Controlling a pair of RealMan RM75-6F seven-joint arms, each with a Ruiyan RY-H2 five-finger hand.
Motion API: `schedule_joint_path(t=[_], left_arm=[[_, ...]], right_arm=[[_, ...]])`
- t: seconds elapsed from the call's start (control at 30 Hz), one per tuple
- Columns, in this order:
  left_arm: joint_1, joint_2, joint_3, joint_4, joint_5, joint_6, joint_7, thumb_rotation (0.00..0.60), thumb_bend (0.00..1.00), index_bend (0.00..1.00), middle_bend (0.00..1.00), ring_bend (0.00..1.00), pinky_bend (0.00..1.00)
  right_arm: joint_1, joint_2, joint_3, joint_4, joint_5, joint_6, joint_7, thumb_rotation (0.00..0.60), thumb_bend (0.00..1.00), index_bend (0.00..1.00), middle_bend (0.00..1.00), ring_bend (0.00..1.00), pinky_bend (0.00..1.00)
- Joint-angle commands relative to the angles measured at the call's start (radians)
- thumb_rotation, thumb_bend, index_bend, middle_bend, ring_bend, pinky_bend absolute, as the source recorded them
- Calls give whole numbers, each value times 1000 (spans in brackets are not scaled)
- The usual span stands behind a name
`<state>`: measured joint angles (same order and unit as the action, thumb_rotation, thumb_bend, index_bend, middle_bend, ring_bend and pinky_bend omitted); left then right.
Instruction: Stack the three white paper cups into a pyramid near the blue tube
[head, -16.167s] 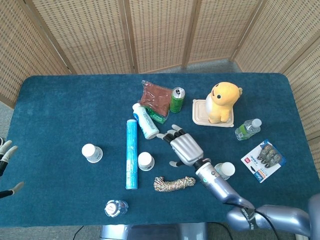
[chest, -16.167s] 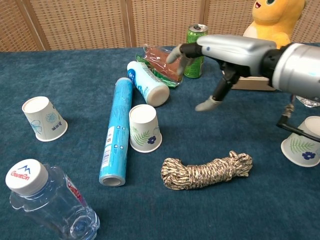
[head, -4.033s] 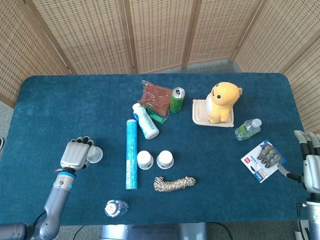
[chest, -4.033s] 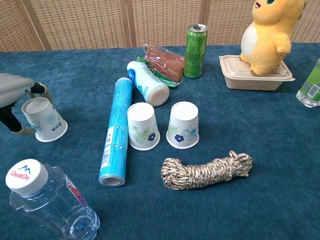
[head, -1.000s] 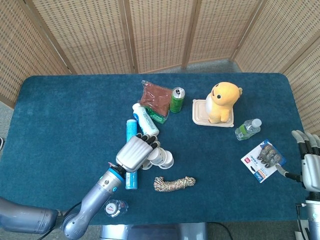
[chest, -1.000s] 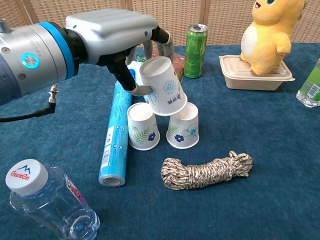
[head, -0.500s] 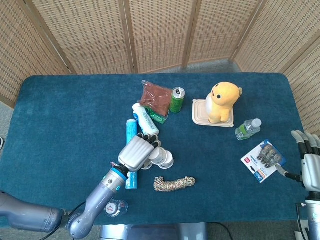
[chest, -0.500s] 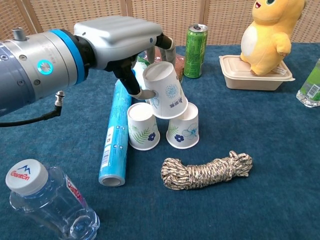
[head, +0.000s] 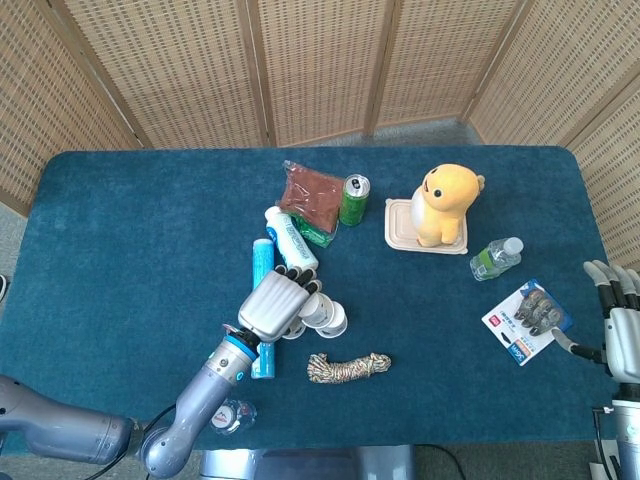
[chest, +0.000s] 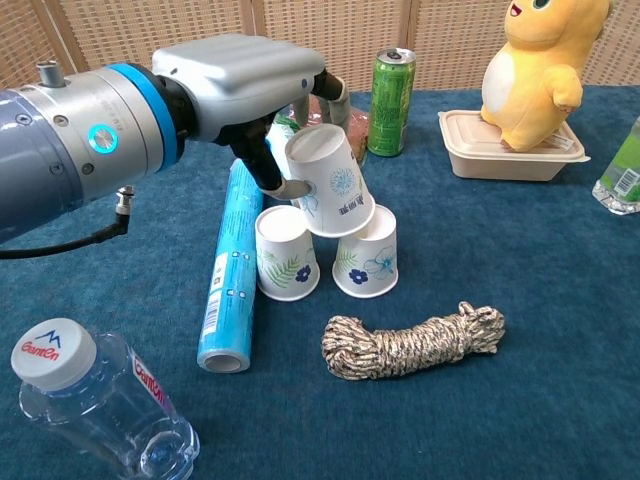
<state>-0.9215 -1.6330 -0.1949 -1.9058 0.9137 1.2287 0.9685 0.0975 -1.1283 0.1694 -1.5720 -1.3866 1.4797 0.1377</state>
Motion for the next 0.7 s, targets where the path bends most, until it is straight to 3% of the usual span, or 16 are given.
schedule_joint_path(t=[0.03, 0.7], left_arm=[[-3, 4, -5, -12, -2, 9, 2, 600, 346, 361, 294, 316, 459], [-34, 6, 3, -46, -77, 42, 52, 600, 348, 337, 265, 281, 436]], right_arm=[[0, -1, 0, 1, 1, 0, -1, 600, 0, 107, 43, 0, 0], [1, -2, 0, 1, 2, -2, -3, 600, 0, 108, 43, 0, 0]])
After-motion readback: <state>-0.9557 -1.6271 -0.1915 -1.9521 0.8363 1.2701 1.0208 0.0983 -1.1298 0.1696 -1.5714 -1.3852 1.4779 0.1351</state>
